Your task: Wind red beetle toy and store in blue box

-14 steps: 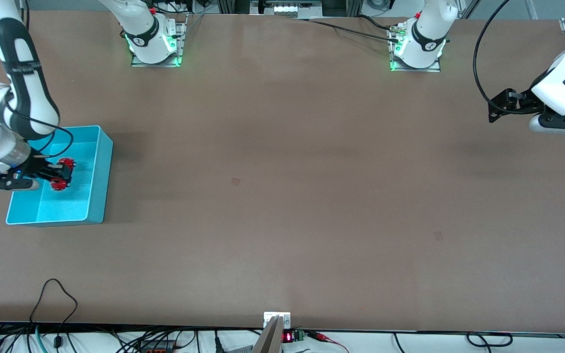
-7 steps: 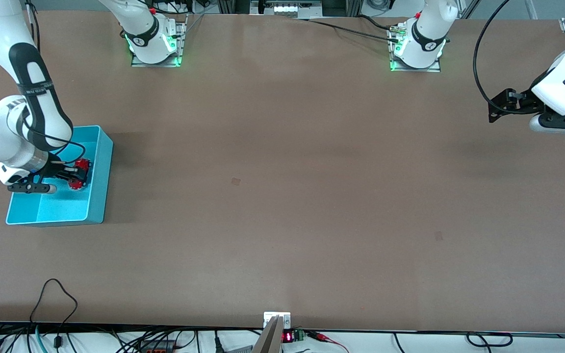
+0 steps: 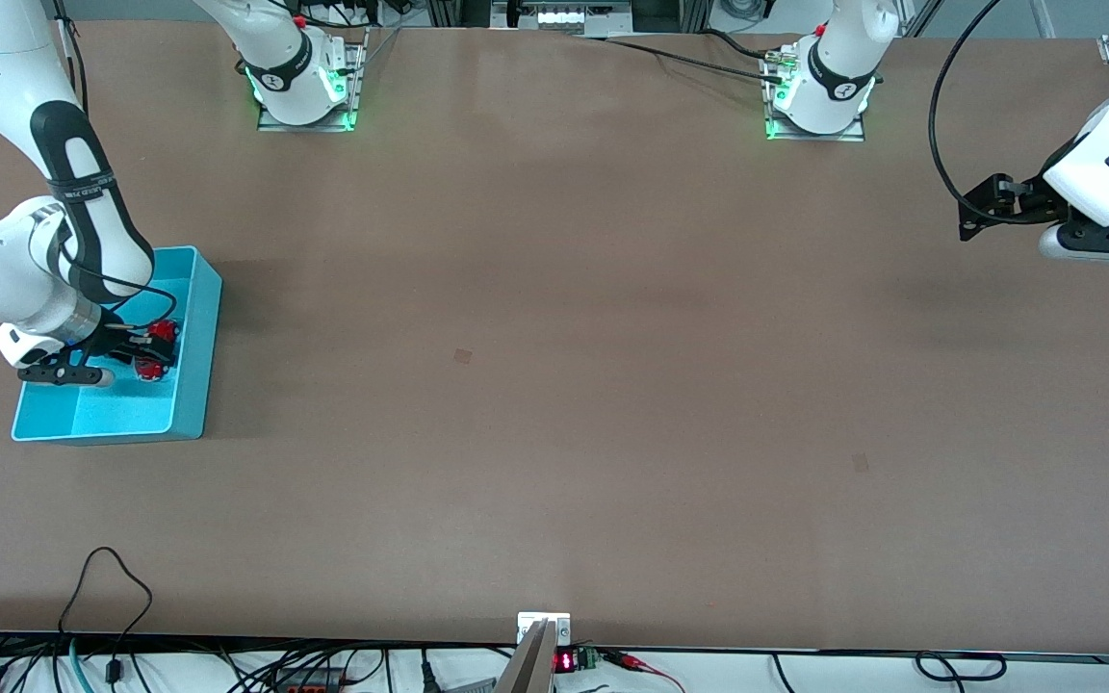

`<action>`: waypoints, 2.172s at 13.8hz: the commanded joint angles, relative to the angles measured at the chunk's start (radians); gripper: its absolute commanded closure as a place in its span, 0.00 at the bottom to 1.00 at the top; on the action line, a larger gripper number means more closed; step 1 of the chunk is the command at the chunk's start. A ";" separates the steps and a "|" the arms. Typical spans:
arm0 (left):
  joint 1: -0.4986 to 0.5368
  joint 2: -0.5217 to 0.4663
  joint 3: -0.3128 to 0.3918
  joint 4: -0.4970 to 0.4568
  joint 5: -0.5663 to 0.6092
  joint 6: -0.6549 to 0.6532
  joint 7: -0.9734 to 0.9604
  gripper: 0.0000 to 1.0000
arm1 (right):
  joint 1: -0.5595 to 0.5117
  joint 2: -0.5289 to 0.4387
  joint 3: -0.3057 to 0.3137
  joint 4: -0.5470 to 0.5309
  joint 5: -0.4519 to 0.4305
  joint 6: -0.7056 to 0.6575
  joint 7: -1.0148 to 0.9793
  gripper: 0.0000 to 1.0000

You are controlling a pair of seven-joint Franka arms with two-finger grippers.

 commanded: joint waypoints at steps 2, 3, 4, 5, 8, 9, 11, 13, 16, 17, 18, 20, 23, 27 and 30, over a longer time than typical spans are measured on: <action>0.006 -0.003 -0.004 0.017 0.005 -0.017 0.016 0.00 | 0.028 -0.123 0.002 0.038 0.033 -0.144 0.021 0.00; 0.006 -0.003 -0.004 0.016 0.005 -0.019 0.015 0.00 | 0.031 -0.144 0.002 0.067 0.031 -0.205 0.028 0.00; 0.006 -0.003 -0.004 0.016 0.005 -0.019 0.015 0.00 | 0.031 -0.163 0.004 0.100 0.021 -0.259 0.031 0.00; 0.006 -0.003 -0.004 0.016 0.005 -0.017 0.015 0.00 | 0.031 -0.183 0.007 0.139 0.016 -0.320 0.033 0.00; 0.006 -0.003 -0.004 0.016 0.005 -0.017 0.015 0.00 | 0.033 -0.219 0.019 0.260 0.012 -0.497 0.033 0.00; 0.006 -0.003 -0.004 0.017 0.005 -0.017 0.015 0.00 | 0.033 -0.221 0.037 0.312 -0.008 -0.551 0.033 0.00; 0.006 -0.003 -0.004 0.016 0.005 -0.017 0.015 0.00 | 0.033 -0.227 0.071 0.398 -0.056 -0.649 0.129 0.00; 0.006 -0.003 -0.004 0.016 0.005 -0.019 0.015 0.00 | 0.059 -0.255 0.122 0.447 -0.134 -0.735 0.308 0.00; 0.006 -0.003 -0.004 0.017 0.005 -0.017 0.015 0.00 | 0.074 -0.310 0.189 0.466 -0.176 -0.816 0.480 0.00; 0.006 -0.003 -0.004 0.017 0.005 -0.019 0.015 0.00 | 0.074 -0.324 0.205 0.472 -0.189 -0.839 0.507 0.00; 0.004 -0.003 -0.004 0.017 0.005 -0.019 0.016 0.00 | 0.073 -0.336 0.206 0.480 -0.189 -0.861 0.521 0.00; 0.004 -0.003 -0.004 0.017 0.005 -0.017 0.015 0.00 | 0.066 -0.358 0.179 0.495 -0.183 -0.869 0.498 0.00; 0.004 -0.003 -0.004 0.017 0.005 -0.017 0.016 0.00 | 0.083 -0.391 0.100 0.489 -0.191 -0.904 0.464 0.00; 0.004 -0.003 -0.004 0.017 0.005 -0.017 0.016 0.00 | 0.091 -0.433 0.122 0.451 -0.272 -0.955 0.423 0.00; 0.004 -0.003 -0.004 0.017 0.005 -0.017 0.016 0.00 | 0.089 -0.497 0.122 0.354 -0.272 -0.892 0.418 0.00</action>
